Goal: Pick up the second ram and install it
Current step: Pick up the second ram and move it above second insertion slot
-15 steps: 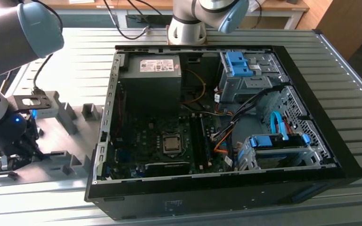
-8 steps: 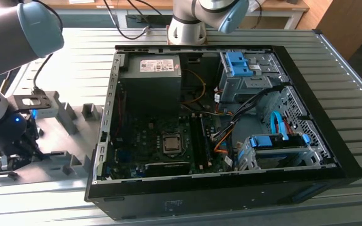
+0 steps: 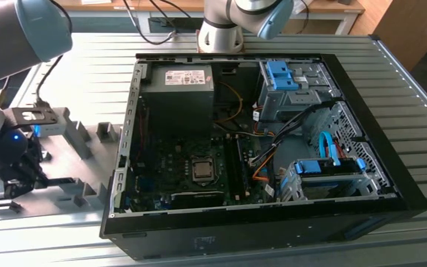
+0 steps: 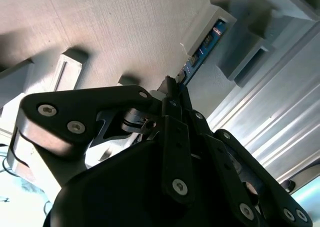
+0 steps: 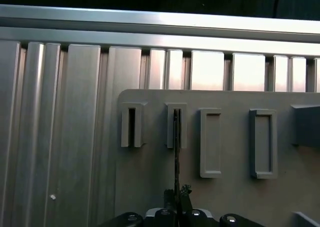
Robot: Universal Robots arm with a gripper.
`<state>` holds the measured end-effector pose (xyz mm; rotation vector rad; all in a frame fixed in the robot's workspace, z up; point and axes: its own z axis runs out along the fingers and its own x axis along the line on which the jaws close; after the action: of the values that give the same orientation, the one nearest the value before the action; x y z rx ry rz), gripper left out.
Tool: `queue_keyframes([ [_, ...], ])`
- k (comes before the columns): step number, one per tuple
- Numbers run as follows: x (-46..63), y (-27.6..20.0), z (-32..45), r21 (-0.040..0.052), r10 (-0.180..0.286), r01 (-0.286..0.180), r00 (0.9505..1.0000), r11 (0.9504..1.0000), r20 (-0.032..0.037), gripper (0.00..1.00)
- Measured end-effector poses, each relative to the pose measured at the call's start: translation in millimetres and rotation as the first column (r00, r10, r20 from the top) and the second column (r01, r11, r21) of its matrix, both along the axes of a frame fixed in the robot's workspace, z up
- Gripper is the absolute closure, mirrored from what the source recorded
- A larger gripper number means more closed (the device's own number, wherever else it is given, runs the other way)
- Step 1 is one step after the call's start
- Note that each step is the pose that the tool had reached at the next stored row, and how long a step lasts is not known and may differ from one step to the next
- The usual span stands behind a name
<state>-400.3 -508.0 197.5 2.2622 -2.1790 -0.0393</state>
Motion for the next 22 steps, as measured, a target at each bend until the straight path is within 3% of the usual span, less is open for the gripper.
queue_keyframes([
  [22, 0.0, 0.0, 22.7, 0.0053, 0.0, 0.0, 1.0, 1.0, 0.0001, 0.86],
])
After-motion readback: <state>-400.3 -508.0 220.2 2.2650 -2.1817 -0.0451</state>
